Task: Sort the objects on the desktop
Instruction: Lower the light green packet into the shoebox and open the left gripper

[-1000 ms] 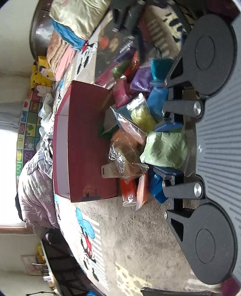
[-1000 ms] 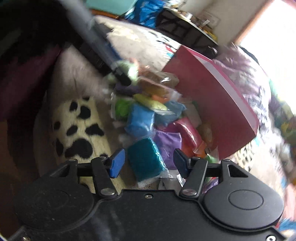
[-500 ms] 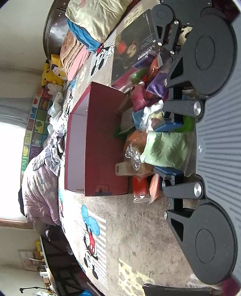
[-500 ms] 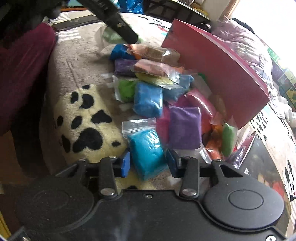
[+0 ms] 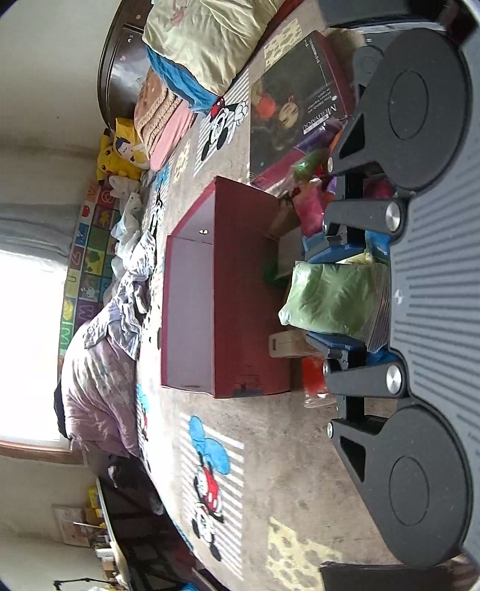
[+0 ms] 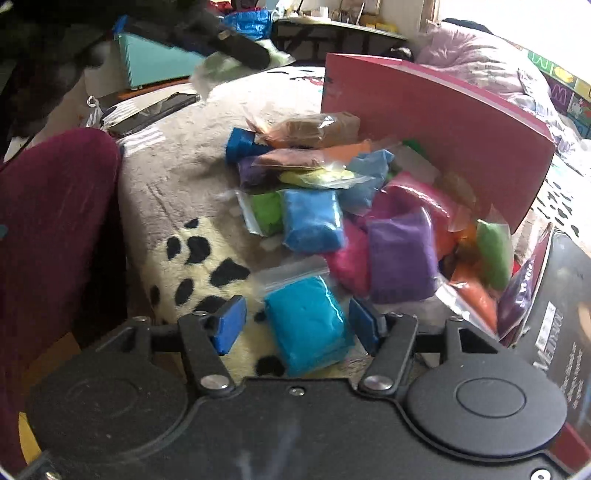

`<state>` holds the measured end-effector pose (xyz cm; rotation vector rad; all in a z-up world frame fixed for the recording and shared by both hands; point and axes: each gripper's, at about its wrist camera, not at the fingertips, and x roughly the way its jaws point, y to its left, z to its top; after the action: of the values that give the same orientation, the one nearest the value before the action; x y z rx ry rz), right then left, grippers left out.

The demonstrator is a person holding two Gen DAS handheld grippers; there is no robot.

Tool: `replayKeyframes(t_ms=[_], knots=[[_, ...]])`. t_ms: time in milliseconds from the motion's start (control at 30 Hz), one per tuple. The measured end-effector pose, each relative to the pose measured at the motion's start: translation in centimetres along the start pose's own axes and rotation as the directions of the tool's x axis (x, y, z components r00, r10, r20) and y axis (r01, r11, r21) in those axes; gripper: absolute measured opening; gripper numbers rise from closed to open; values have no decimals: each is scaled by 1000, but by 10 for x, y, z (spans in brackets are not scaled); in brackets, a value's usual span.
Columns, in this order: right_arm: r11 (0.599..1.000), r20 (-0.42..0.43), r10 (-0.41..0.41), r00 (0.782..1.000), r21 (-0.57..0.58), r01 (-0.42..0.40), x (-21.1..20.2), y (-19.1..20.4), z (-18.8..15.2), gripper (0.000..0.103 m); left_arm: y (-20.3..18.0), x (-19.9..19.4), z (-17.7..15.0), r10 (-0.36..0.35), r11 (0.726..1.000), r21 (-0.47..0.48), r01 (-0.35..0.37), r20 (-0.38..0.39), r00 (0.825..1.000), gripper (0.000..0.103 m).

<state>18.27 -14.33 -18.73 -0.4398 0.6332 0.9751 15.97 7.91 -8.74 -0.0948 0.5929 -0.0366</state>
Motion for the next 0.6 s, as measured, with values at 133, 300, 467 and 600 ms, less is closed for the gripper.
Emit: replayKeyframes(t_ms=[133, 300, 467, 600], knots=[[1000, 19, -13, 1000, 4, 13, -1, 2, -4, 60, -1, 3, 14, -4, 1000, 15, 4, 15, 1000, 38], [998, 34, -13, 999, 65, 11, 4, -4, -7, 57, -1, 7, 34, 1, 999, 33, -2, 44, 999, 38], [990, 52, -46, 998, 138, 39, 1, -5, -8, 40, -1, 17, 57, 6, 998, 54, -10, 72, 997, 38], [983, 82, -67, 994, 178, 52, -7, -10, -9, 39, -2, 28, 75, 12, 998, 60, -18, 97, 995, 38]])
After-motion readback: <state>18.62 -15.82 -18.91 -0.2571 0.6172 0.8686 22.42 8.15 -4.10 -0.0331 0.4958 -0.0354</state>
